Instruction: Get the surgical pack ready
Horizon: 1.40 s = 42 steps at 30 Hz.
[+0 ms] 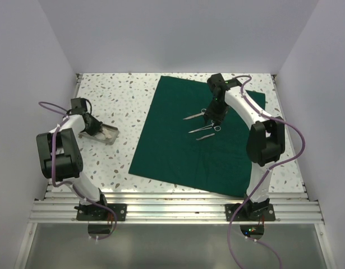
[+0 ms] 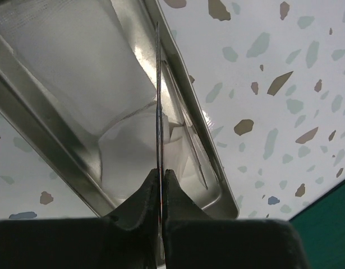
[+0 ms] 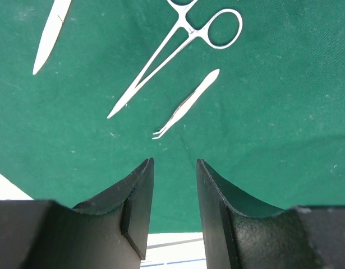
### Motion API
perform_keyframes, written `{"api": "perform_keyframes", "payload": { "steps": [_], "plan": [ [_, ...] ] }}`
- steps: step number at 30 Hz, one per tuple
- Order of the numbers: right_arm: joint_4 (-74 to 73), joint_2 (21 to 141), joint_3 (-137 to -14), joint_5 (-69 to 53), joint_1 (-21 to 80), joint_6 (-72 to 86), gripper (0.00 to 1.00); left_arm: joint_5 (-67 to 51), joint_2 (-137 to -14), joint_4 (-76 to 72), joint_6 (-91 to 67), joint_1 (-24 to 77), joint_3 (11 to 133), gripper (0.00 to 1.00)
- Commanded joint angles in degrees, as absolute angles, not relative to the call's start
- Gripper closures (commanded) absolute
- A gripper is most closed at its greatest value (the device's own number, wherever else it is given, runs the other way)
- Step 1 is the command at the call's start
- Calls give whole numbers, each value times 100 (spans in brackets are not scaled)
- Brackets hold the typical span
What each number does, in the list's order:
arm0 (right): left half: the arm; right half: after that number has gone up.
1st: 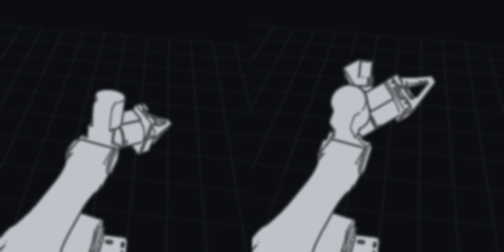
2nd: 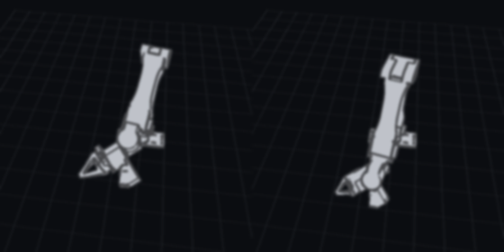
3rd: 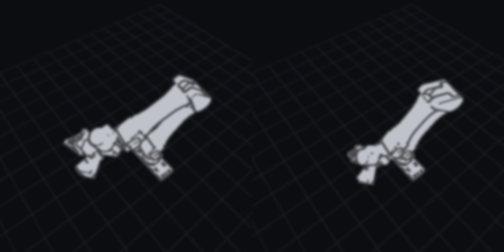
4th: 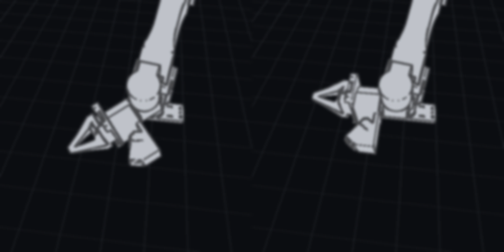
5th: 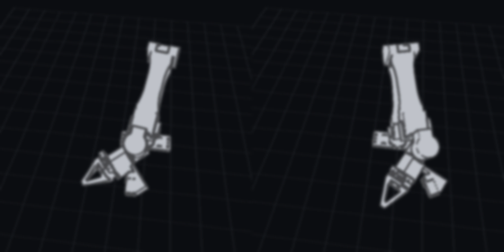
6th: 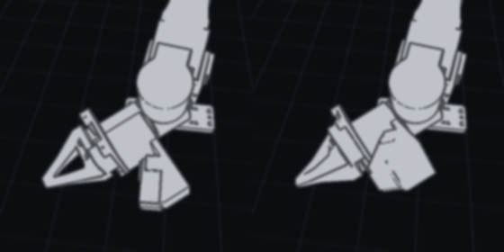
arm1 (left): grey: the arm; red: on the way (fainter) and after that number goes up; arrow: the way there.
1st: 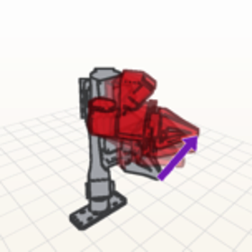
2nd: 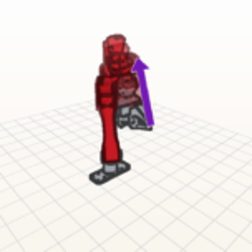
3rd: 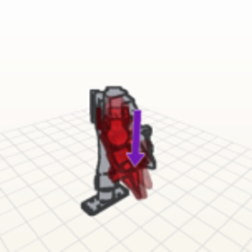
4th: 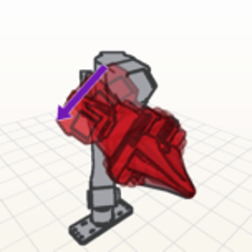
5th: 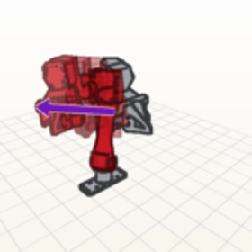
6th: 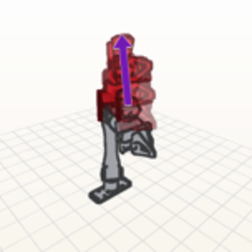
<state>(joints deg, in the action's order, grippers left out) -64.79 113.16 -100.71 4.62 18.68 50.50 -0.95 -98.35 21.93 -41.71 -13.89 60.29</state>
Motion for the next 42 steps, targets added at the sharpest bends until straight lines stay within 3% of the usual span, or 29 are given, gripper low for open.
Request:
{"api": "perform_keyframes", "payload": {
  "steps": [1, 4, 8, 9, 10, 16, 34, 42],
  "plan": [
    [-6522, 11303, -10046, 571, 1828, 5054, 60, 26, -9940, 2065, -4394, -1468, 6240, 97],
    [-6487, 11347, -10037, 510, 1837, 5027, 60, -97, -9940, 2013, -4447, -1459, 6249, 88],
    [-6442, 11434, -9906, 466, 1837, 5045, 61, -202, -9967, 1995, -4491, -1468, 6267, 85],
    [-6416, 11461, -9888, 440, 1828, 5071, 61, -202, -9949, 2004, -4509, -1468, 6267, 82],
    [-6399, 11478, -9870, 413, 1819, 5097, 60, -202, -9914, 2004, -4517, -1468, 6267, 73],
    [-6302, 11733, -9914, 229, 1749, 5335, 61, -298, -9826, 2127, -4605, -1468, 6337, 57],
    [-6170, 12085, -9748, 378, 1679, 5994, 62, -1766, -9149, 1732, -4491, -1187, 6056, 58],
    [-5924, 12181, -9483, 422, 1679, 6012, 63, -2786, -9132, 1160, -4272, -687, 6099, 53]
  ]
}}
